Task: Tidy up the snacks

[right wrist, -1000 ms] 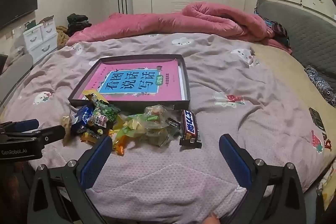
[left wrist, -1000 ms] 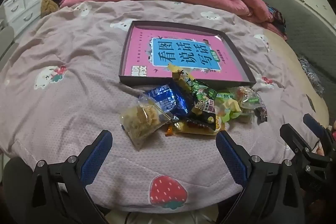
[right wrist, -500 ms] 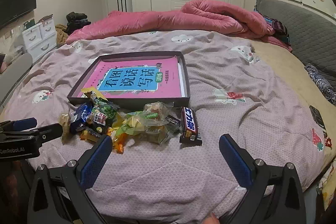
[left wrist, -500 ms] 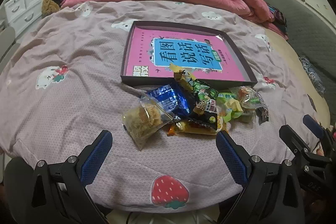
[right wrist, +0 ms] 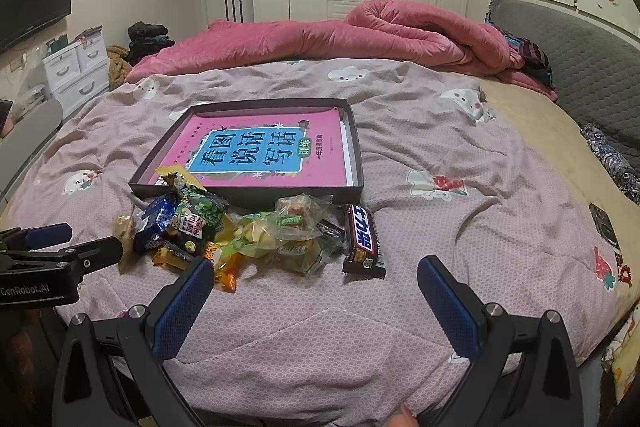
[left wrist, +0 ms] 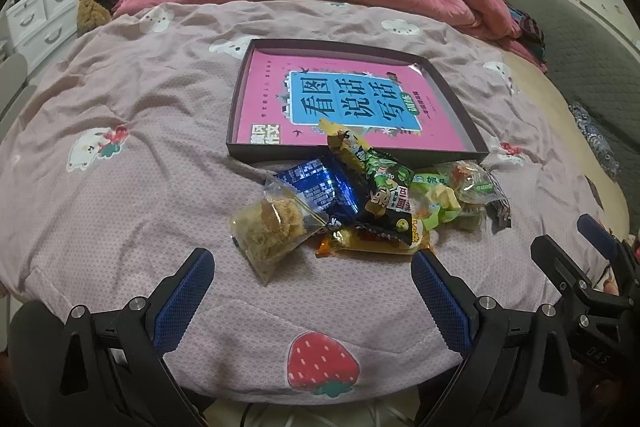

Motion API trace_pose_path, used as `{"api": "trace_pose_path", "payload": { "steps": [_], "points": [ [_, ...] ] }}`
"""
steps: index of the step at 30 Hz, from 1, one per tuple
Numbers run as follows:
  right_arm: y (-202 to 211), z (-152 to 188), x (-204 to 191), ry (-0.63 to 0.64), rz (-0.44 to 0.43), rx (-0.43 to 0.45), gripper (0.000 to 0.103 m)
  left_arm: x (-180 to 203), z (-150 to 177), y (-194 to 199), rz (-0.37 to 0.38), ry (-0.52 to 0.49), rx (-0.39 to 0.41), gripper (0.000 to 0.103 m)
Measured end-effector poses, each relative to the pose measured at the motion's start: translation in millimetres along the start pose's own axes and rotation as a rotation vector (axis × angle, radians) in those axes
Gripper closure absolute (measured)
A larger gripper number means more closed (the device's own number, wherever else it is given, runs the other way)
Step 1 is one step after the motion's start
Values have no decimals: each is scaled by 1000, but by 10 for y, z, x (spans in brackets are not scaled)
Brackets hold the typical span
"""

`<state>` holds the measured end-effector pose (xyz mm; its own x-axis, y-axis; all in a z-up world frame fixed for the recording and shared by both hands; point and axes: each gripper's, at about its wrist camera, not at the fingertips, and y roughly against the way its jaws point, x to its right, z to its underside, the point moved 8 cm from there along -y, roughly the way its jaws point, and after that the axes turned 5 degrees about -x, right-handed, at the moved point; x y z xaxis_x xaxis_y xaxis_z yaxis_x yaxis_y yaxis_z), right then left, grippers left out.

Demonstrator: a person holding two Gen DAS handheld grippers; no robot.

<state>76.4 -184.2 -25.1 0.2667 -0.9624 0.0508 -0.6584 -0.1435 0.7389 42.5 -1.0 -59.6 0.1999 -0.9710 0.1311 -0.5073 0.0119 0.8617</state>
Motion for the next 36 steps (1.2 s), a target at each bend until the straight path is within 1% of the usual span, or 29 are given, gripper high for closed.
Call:
{"api": "trace_pose_path", "payload": {
  "steps": [36],
  "points": [
    [18, 11, -53, 18, -8, 1, 1, -16, 13, 33, -5, 7, -4, 4]
  ]
}}
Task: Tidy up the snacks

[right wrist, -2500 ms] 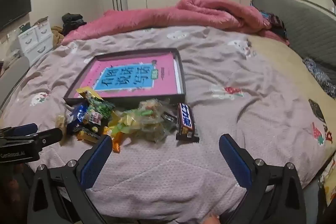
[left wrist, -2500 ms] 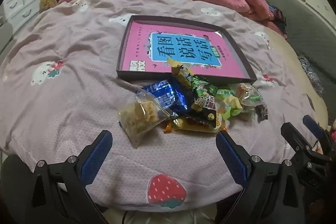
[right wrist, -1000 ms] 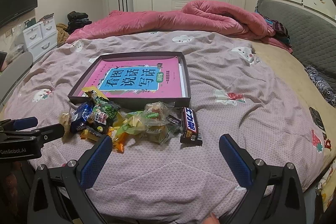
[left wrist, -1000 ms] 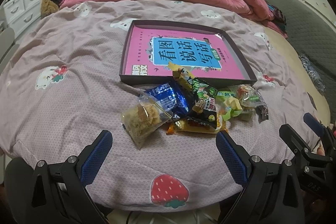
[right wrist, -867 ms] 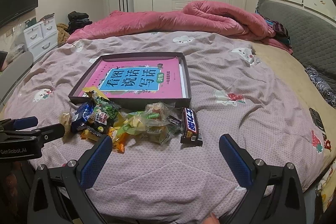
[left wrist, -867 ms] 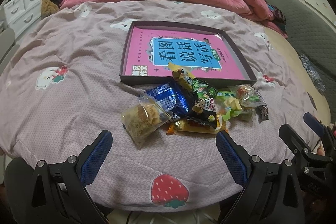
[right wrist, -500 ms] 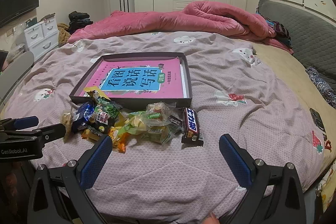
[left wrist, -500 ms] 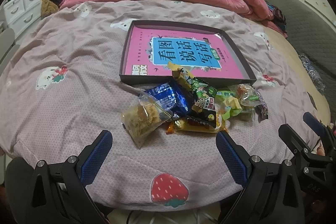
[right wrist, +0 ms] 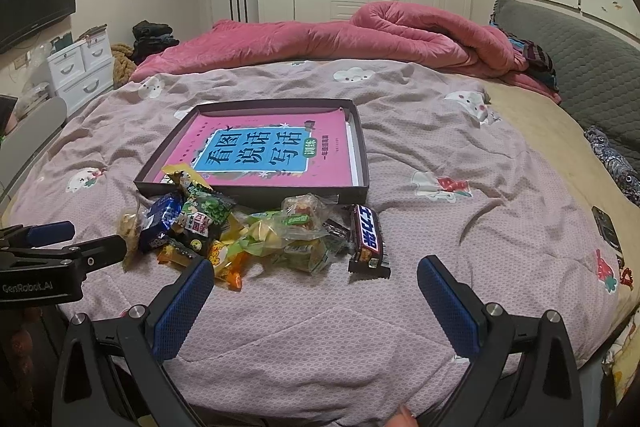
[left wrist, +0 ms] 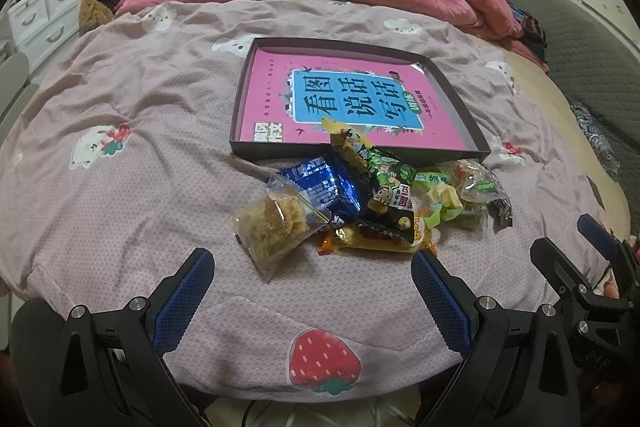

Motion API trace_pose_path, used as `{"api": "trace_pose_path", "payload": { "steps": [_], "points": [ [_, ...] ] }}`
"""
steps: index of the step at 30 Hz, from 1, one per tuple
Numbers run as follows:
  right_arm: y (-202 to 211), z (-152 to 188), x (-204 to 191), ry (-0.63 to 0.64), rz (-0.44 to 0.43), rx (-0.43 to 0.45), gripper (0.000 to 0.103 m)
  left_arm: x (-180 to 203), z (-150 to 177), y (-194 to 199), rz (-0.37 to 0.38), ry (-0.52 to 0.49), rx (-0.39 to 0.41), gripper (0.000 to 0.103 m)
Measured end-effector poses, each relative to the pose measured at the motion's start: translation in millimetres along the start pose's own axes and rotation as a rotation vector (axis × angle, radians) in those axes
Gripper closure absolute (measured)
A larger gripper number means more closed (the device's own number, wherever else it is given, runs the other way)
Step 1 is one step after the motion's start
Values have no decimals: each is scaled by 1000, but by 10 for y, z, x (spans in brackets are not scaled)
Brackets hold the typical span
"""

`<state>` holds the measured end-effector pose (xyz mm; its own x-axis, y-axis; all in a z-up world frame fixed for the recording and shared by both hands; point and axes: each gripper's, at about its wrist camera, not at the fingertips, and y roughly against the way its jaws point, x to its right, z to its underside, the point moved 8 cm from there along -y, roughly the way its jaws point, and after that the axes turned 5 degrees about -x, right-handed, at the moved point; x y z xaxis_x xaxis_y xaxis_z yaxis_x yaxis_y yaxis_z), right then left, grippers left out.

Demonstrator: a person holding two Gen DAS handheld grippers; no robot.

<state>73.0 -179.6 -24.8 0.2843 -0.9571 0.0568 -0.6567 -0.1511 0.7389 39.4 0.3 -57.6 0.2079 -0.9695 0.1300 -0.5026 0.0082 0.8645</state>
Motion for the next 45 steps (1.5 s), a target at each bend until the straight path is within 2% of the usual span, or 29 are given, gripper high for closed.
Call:
{"api": "trace_pose_path", "payload": {
  "steps": [17, 28, 32, 38, 45],
  "points": [
    [-79, -41, -46, 7, -17, -7, 1, -162, -20, -58, 2, 45, -21, 4],
    [-146, -62, -35, 1, -21, -8, 1, -505, -17, -225, -12, 118, -63, 4],
    [-173, -52, 0, -9, -20, -13, 1, -599, -39, -315, -33, 92, -62, 4],
    [-213, -50, 13, -12, -18, -22, 1, -504, 4, -478, 0, 28, -97, 4],
    [-297, -89, 38, -36, -8, -29, 1, -497, -35, -577, 16, 15, -96, 4]
  ]
}}
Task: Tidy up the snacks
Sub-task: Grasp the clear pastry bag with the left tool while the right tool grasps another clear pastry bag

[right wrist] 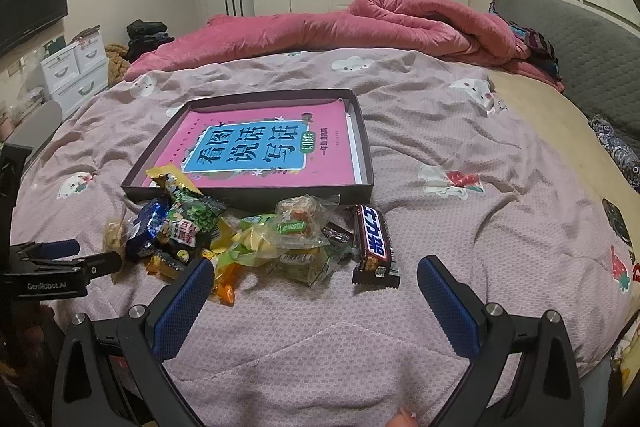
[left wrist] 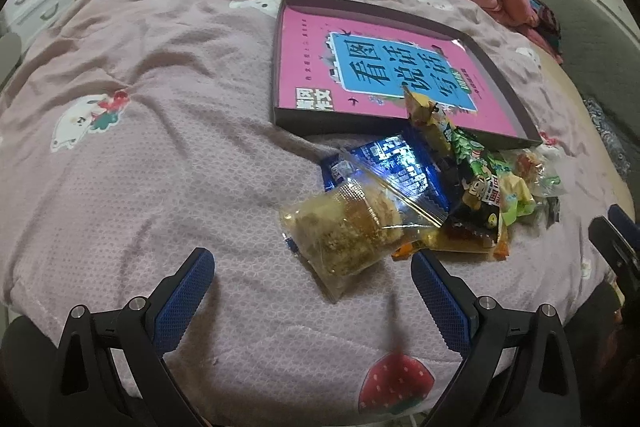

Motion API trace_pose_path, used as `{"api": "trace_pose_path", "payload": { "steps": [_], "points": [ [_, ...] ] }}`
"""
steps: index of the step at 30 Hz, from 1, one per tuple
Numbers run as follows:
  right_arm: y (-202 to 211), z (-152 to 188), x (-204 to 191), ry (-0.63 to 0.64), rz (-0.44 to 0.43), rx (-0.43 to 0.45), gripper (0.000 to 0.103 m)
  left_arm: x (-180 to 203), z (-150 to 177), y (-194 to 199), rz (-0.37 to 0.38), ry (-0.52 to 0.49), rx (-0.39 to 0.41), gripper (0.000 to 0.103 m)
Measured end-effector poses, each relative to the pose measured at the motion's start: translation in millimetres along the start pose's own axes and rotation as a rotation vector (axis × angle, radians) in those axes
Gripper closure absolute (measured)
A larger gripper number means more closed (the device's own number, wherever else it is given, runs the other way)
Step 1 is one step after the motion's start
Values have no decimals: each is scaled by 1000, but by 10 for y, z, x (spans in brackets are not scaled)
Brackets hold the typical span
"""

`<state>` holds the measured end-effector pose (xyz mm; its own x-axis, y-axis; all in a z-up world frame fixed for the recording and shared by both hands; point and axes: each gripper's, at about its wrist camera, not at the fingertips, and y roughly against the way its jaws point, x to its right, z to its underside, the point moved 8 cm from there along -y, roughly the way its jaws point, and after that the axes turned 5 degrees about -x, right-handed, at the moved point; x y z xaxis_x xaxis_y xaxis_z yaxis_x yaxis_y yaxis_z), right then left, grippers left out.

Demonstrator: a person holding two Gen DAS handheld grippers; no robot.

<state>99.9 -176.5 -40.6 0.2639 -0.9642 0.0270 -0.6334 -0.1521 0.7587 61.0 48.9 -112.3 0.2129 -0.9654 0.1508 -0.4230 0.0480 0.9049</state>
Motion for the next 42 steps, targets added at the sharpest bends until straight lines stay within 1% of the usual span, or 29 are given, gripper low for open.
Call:
{"api": "trace_pose_path", "payload": {
  "steps": [4, 8, 15, 17, 20, 21, 22, 23, 25, 31, 34, 36, 37, 38, 42],
  "points": [
    [-61, -74, -15, -5, 3, 8, 1, 14, -6, -50, 9, -5, -8, 4],
    [-160, -179, -41, -4, 13, 18, 1, 31, -36, -66, 20, -17, 1, 4],
    [-433, -248, -66, -13, 25, -25, 1, -12, -64, -102, 30, -3, 0, 4],
    [-478, -268, -56, -16, 27, -27, 2, -20, -64, -98, 36, -1, 1, 4],
    [-532, -295, -34, -22, 31, -27, 9, -17, -80, -100, 33, -9, 6, 5],
    [-553, -303, -36, -23, 25, -29, 12, -15, -84, -101, 33, -9, 8, 5],
    [-579, -306, -40, -22, 19, -34, 18, -15, -91, -101, 32, -10, 10, 5],
    [-601, -307, -45, -20, 13, -38, 21, -15, -96, -101, 32, -11, 13, 5],
    [-638, -298, -54, -16, -5, -47, 34, -14, -108, -97, 37, -11, 18, 6],
    [-715, -223, -53, -15, -33, -70, 50, -20, -133, -110, 54, -6, 26, 7],
    [-725, -227, -45, -13, -47, -64, 55, -22, -157, -105, 63, -4, 38, 8],
    [-737, -230, -56, -12, -64, -60, 59, -19, -173, -106, 89, 5, 43, 15],
    [-745, -230, -68, -5, -65, -61, 60, -12, -182, -104, 116, 12, 45, 23],
    [-748, -229, -76, 1, -65, -60, 60, -8, -188, -108, 133, 18, 44, 27],
    [-750, -228, -97, 22, -68, -53, 61, -10, -204, -138, 155, 29, 43, 29]
  ]
}}
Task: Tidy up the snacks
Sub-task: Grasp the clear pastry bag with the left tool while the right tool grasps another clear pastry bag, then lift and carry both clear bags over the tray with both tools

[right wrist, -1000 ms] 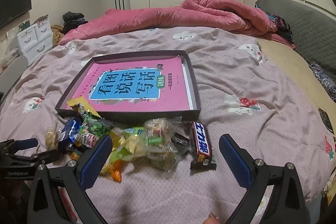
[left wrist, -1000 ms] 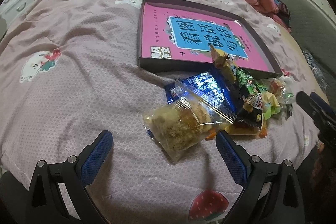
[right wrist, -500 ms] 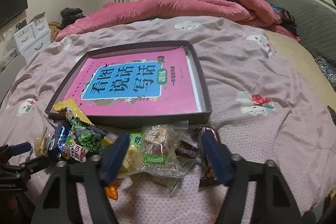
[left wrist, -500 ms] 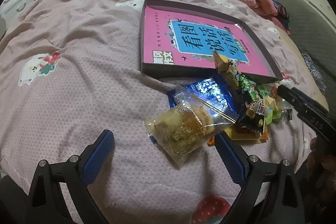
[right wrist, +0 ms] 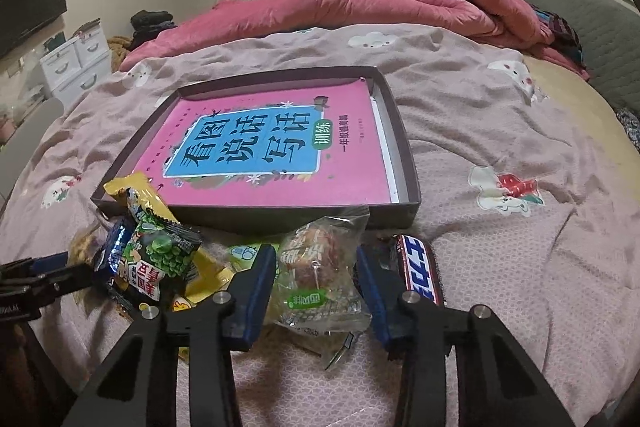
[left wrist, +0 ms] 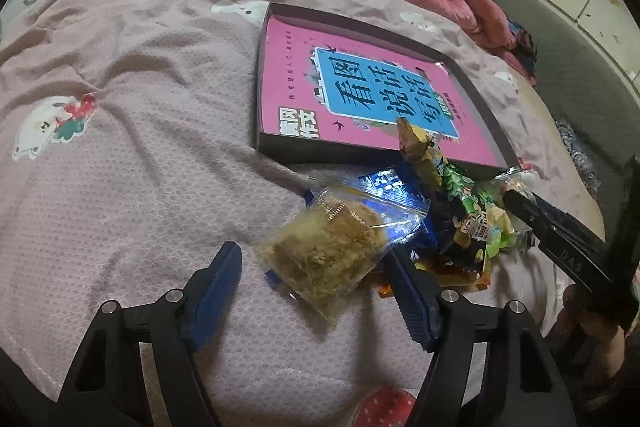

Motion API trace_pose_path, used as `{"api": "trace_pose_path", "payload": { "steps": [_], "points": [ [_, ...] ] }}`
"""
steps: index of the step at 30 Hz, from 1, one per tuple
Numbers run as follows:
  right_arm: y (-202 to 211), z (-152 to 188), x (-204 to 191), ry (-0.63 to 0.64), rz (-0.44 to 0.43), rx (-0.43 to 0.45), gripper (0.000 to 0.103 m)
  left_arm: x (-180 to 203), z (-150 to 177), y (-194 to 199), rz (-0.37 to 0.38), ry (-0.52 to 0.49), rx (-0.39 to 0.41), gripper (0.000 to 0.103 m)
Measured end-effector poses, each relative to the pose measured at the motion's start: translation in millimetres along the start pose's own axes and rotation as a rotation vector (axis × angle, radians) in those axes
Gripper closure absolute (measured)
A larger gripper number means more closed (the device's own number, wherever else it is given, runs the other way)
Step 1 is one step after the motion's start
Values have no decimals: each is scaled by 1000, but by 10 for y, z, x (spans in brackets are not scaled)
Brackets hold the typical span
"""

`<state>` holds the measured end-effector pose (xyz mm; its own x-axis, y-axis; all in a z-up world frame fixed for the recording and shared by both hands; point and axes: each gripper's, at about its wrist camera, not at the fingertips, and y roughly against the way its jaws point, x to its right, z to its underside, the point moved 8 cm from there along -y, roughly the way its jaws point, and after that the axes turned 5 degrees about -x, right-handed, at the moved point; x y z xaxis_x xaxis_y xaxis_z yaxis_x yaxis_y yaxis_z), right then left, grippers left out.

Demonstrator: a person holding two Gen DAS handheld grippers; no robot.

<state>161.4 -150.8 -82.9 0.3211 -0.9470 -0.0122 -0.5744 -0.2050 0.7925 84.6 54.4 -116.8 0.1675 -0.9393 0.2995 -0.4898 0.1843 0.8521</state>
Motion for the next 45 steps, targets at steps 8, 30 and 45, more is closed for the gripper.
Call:
{"api": "trace_pose_path", "payload": {
  "steps": [8, 30, 45],
  "points": [
    [42, 10, 17, 0, -13, 12, 62, 22, -32, -17, 62, 13, -2, 38],
    [187, -10, -11, 15, -36, 64, 62, -17, -96, 185, 114, 14, 62, 49],
    [336, -124, -55, 30, -49, 137, 62, -79, -190, 424, 97, 46, 111, 49]
  ]
}}
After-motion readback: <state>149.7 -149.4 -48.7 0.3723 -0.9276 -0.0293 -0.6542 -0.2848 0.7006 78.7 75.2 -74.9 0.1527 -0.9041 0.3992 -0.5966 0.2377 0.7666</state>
